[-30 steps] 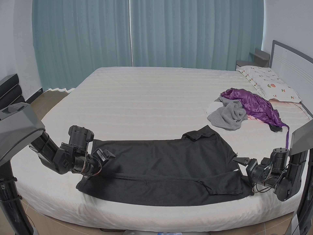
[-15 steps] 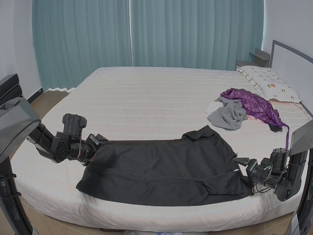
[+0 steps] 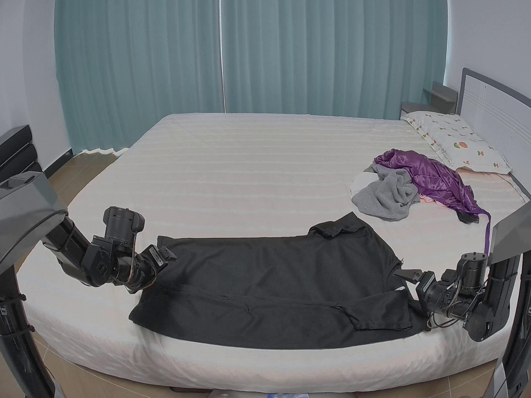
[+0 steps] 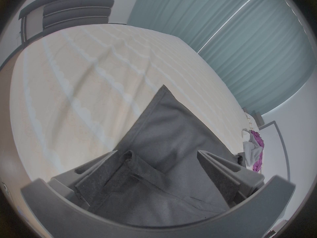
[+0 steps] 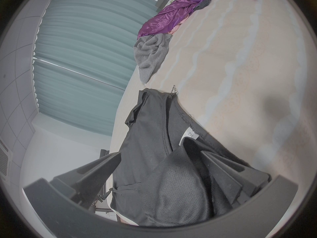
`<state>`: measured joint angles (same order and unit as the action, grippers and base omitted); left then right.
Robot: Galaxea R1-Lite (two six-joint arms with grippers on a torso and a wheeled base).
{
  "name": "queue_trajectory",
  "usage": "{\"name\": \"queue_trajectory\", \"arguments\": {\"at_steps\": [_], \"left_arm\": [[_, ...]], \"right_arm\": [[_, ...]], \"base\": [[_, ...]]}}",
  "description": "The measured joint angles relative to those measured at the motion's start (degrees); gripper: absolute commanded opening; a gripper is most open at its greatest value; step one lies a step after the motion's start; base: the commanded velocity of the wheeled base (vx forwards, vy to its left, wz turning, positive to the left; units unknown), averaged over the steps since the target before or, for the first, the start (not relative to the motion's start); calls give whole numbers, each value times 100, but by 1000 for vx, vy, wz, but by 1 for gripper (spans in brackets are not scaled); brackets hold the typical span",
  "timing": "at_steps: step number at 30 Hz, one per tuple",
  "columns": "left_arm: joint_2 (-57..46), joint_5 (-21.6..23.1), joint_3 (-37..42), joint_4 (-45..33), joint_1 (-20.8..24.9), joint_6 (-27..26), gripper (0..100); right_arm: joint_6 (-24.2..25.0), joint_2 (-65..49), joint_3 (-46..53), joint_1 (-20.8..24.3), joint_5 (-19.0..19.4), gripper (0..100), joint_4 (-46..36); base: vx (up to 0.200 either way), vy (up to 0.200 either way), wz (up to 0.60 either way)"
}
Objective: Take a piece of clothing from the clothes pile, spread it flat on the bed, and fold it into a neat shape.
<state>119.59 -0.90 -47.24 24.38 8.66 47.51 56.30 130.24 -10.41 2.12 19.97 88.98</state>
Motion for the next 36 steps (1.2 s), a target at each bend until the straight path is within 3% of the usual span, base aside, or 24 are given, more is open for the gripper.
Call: {"name": "queue_trajectory", "arguments": {"at_steps": [15, 16, 30, 36], "left_arm": [[102, -117, 17, 0, 85, -156, 100], [141, -123, -5, 2, 84, -156, 0], [128, -139, 143, -49, 68, -137, 0], [-222, -137, 416, -46, 68, -130, 0]], "right_arm": [[-13, 35, -4, 7, -5, 100, 0], [-13, 35, -4, 7, -5, 100, 0], [-106, 55, -11, 30, -27, 100, 0], [-583, 55, -48, 140, -306, 100, -2]], "base": [[0, 0, 0], [0, 0, 0], [0, 0, 0], [0, 0, 0]]}}
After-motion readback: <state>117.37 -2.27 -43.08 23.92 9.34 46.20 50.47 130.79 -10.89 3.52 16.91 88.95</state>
